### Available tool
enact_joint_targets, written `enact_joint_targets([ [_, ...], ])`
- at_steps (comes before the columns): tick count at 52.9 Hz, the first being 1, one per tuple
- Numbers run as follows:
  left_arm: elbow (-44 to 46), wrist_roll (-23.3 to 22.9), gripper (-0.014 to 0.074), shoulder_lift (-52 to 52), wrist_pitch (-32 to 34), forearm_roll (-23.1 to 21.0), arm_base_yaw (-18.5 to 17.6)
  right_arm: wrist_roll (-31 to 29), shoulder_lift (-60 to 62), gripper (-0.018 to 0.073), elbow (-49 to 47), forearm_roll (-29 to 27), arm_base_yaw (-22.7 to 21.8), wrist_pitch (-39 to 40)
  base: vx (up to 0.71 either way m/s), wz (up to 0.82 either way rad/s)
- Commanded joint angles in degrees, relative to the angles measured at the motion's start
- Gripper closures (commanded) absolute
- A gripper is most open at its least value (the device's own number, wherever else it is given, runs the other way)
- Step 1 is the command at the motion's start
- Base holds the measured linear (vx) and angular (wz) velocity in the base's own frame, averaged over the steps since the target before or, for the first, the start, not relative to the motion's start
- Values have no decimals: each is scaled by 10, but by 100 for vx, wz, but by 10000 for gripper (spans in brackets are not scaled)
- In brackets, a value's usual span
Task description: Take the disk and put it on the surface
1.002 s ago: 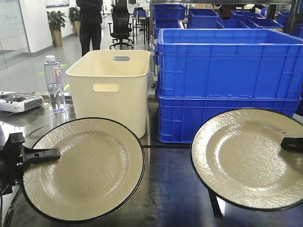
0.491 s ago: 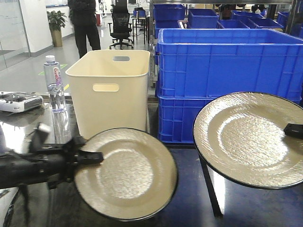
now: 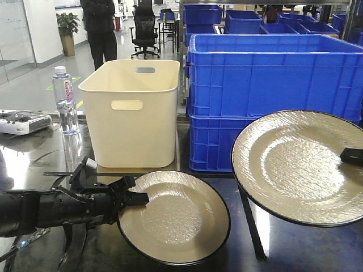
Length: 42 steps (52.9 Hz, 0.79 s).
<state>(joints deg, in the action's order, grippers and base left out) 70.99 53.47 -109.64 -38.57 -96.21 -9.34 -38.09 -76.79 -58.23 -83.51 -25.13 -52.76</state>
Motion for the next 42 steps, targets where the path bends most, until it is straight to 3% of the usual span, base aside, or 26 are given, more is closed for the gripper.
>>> enact_joint_targets([
  [1, 20, 10, 295, 31, -19, -61, -6, -11, 20, 568, -18, -72, -2, -15, 0, 0],
  [4, 20, 22, 226, 31, -19, -60, -6, -12, 20, 568, -18, -72, -2, -15, 0, 0],
  [12, 20, 124, 58, 33, -18, -26, -5, -12, 20, 568, -18, -72, -2, -16, 0, 0],
  [20, 20, 206, -1, 41, -11, 35, -3, -12, 20, 568, -18, -71, -2, -16, 0, 0],
  [33, 20, 212, 17, 64, 32, 213, -3, -12, 20, 568, -18, -71, -2, -21, 0, 0],
  [42, 20, 212, 45, 108, 40, 298, -3, -12, 20, 568, -18, -71, -2, -22, 0, 0],
])
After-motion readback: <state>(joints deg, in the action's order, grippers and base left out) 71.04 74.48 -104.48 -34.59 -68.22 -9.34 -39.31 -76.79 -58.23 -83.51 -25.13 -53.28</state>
